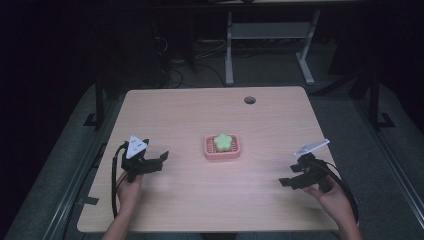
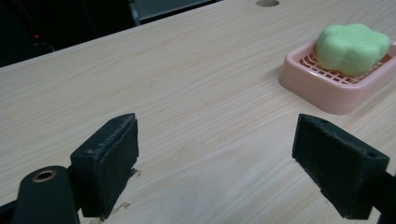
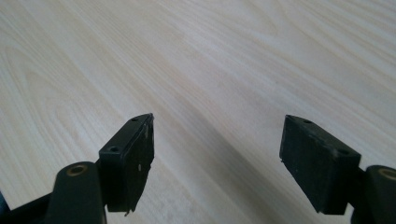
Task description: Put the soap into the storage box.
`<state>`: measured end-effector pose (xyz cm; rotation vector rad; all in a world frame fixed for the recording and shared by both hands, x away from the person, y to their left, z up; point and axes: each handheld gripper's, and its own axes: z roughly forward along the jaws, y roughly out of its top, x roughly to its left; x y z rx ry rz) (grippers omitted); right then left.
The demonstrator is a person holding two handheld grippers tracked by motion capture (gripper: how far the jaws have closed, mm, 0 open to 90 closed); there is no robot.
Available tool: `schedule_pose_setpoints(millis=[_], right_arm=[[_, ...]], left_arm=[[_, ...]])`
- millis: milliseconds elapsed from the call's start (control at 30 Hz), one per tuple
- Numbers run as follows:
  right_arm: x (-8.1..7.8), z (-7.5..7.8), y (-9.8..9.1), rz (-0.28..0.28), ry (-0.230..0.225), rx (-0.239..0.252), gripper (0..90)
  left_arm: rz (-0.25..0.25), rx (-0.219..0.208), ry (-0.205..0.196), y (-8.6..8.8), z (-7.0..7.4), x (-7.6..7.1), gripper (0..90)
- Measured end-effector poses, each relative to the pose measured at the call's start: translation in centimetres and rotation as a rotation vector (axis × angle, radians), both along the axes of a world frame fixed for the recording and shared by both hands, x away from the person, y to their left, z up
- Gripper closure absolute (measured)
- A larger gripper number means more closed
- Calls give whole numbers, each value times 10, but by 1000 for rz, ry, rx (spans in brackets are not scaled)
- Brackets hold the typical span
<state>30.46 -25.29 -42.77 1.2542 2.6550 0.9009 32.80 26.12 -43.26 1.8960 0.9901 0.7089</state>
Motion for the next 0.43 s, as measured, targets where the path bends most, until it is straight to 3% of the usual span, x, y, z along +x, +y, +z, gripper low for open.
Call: schedule_pose_setpoints(millis=[300,433], right_arm=[[-23,-9,-13,-36,-21,25,259],[-39,-11,-16,-56,-64,52,259]], left_arm=[[-6,4,1,-2,-1,-1,143],[-9,9,0,-4,0,-2,143]])
